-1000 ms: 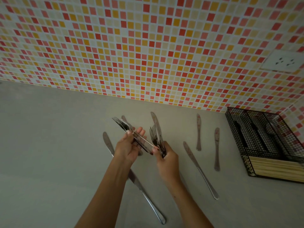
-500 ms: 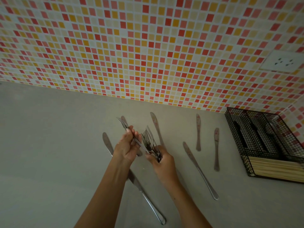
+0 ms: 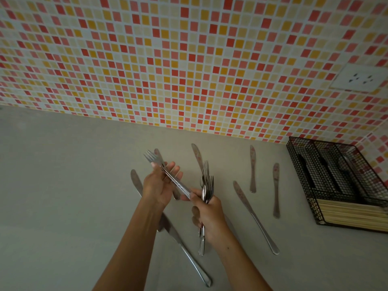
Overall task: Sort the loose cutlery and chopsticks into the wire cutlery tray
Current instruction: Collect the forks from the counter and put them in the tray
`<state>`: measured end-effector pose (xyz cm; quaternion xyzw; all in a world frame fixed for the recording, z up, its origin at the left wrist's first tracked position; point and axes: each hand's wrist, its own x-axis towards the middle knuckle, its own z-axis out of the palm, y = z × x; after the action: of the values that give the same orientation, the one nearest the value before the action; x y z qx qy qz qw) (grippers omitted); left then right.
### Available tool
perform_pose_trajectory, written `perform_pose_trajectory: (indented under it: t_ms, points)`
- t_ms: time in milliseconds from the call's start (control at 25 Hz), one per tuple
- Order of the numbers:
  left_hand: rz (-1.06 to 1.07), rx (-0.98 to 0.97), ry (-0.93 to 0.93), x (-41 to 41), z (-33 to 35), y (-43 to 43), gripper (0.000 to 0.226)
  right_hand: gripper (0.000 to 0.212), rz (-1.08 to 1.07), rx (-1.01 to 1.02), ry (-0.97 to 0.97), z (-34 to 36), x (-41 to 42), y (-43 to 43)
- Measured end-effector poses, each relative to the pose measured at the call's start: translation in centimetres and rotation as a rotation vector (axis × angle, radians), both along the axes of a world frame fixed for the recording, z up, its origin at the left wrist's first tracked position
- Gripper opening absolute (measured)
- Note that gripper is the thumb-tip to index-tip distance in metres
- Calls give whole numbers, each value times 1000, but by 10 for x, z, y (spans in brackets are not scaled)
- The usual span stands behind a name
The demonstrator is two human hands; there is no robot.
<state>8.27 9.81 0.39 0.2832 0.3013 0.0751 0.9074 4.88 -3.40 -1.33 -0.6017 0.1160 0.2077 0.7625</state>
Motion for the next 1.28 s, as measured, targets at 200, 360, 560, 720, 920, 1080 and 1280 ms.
perform_pose_trajectory:
  t_ms: [200,360,560,720,920,1080,1280]
  points:
    - [46,18,39,-1,2,5,31,23,35,49,109,-1,1,-1]
    - [60,20,34,-1,-1,6,31,19,27,-5,95,1,2,-1]
    - [110,145,53,-1,0,-5,25,20,58,-41,75,4,3,-2]
    - [153,85,58,0,2,-5,23,20,71,-41,88,5,5,-4]
    - [142,-24,18,2,1,-4,32,19,78,-36,96,6,7,-6]
    - [31,-116,-14,3,-6,2,37,17,89,-24,96,8,8,-9]
    - [21,-93,-8,4,-7,1,36,5,92,-239,180,9,17,-17]
